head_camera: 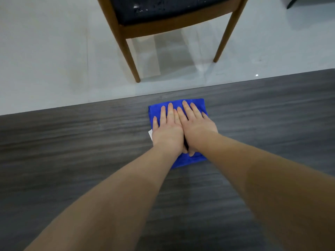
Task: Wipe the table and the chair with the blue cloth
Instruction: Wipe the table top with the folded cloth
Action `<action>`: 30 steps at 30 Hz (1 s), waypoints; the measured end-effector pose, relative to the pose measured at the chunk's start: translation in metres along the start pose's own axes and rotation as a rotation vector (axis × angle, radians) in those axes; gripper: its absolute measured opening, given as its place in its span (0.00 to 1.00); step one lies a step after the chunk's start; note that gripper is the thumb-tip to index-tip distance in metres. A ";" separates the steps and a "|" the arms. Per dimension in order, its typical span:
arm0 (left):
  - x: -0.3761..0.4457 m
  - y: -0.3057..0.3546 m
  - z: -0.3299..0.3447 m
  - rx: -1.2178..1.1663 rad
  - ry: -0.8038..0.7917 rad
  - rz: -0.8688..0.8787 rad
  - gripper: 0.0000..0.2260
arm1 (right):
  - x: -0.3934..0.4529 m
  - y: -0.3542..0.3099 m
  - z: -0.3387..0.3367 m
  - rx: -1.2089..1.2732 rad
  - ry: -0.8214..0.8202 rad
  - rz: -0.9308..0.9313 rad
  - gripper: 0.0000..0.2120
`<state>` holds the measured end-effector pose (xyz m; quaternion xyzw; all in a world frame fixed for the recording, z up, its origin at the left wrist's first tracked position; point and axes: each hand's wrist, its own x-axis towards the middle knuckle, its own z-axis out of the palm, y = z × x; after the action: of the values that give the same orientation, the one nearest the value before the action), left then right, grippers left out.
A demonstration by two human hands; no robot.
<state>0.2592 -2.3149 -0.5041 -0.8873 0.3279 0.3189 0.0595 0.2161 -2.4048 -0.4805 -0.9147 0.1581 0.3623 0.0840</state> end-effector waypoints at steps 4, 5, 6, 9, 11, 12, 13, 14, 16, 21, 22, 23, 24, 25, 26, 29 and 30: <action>0.012 0.052 -0.001 0.023 -0.006 0.015 0.59 | -0.003 0.051 0.011 -0.009 0.024 0.030 0.70; 0.014 0.061 -0.001 0.031 -0.008 0.014 0.60 | -0.004 0.061 0.012 -0.002 0.025 0.032 0.71; 0.017 0.070 -0.001 0.039 -0.012 0.018 0.60 | -0.006 0.070 0.014 0.002 0.023 0.035 0.71; 0.022 0.098 -0.003 0.051 -0.026 0.034 0.59 | -0.010 0.099 0.018 0.002 0.027 0.043 0.71; 0.024 0.119 -0.006 0.048 -0.033 0.041 0.59 | -0.015 0.120 0.020 0.000 0.028 0.048 0.71; 0.025 0.131 -0.007 0.050 -0.037 0.045 0.59 | -0.017 0.131 0.020 -0.003 0.025 0.051 0.71; 0.026 0.142 -0.008 0.056 -0.042 0.047 0.60 | -0.019 0.141 0.020 -0.006 0.022 0.054 0.71; 0.027 0.152 -0.009 0.062 -0.047 0.042 0.60 | -0.020 0.150 0.020 -0.005 0.018 0.054 0.71; 0.028 0.163 -0.010 0.071 -0.050 0.020 0.59 | -0.021 0.160 0.021 0.007 0.015 0.050 0.71; 0.028 0.163 -0.013 0.067 -0.068 0.015 0.60 | -0.021 0.159 0.018 0.041 0.011 0.049 0.68; 0.028 0.163 -0.014 0.062 -0.069 0.017 0.59 | -0.021 0.158 0.018 0.044 0.007 0.051 0.67; 0.028 0.164 -0.015 0.054 -0.071 0.016 0.59 | -0.021 0.158 0.017 0.045 0.006 0.053 0.67; 0.028 0.164 -0.015 0.048 -0.072 0.012 0.58 | -0.021 0.158 0.017 0.043 0.007 0.055 0.67; 0.028 0.164 -0.015 0.045 -0.072 0.012 0.58 | -0.021 0.158 0.018 0.040 0.007 0.059 0.67; 0.028 0.164 -0.015 0.043 -0.070 0.012 0.58 | -0.020 0.158 0.018 0.033 0.007 0.063 0.68; 0.028 0.162 -0.012 0.041 -0.061 0.018 0.59 | -0.020 0.156 0.018 0.018 0.014 0.077 0.68; 0.029 0.161 -0.011 0.037 -0.061 0.021 0.60 | -0.020 0.154 0.018 0.020 0.016 0.082 0.68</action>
<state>0.1820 -2.4594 -0.4961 -0.8724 0.3412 0.3401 0.0825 0.1367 -2.5399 -0.4855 -0.9095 0.1995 0.3566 0.0768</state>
